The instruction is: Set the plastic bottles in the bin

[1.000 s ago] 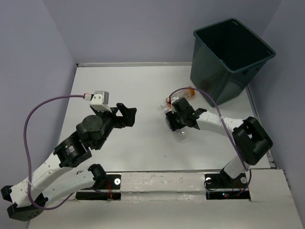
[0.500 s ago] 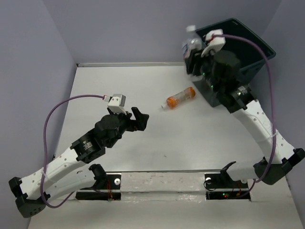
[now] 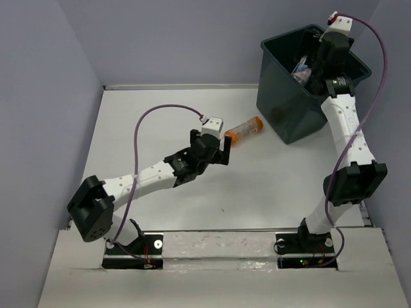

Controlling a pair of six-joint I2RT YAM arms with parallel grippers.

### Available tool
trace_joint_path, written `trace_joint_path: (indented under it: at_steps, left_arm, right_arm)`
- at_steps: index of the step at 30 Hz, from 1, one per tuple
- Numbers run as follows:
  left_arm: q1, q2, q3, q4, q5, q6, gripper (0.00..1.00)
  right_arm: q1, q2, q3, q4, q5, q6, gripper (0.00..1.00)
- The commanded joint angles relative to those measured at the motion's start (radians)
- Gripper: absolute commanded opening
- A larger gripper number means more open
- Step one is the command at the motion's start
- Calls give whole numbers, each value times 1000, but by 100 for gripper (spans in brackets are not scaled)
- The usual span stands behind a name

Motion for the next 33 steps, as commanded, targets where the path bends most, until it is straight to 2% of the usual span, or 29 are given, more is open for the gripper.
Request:
trace_joint_path:
  at_steps: [1,3,4,7,8,13,18,19,21,27,28,31,32,33]
  left_arm:
    - [44,132,154,165,67,248,99]
    - [68,233,210,173,135,293,99]
    - [77,267,237,167,176,313,99]
    - [103,413,377,78,233,394,99]
    - [105,446,443,58,244,426,99]
    - [123,601,592,21,325,488,99]
    - [169,737,744,-28,410,528,99]
    - [180,791,774,-80,483,529,99]
    - [189,854,836,-111,511,537,99]
    - [187,913,833,-120,425,526,99]
    - [187,911,822,-100,383,525,97]
    - [189,883,776,-57,373,517,80]
    - [189,863,752,-43,378,513,65]
    - [189,815,697,-5,382,500,58]
  right_arm:
    - [0,-204,-29,-5,-211,147,100]
    - [17,-267,-101,4,-307,222,99]
    - [35,-302,-194,15,-366,236,99]
    - [125,-436,-369,101,-407,264,99]
    - [158,-466,-481,118,-407,268,99]
    - [207,-606,-730,164,-485,305,98]
    - [247,-681,-822,167,-543,321,98]
    - [256,-695,-856,172,-548,331,98]
    - [267,-730,-887,182,-549,342,97]
    - [267,-772,-919,146,-559,339,97]
    - [267,-778,-919,147,-571,344,96]
    - [276,-810,-928,147,-577,351,96]
    - [276,-819,-931,141,-559,348,96]
    - [276,-824,-934,136,-551,341,96]
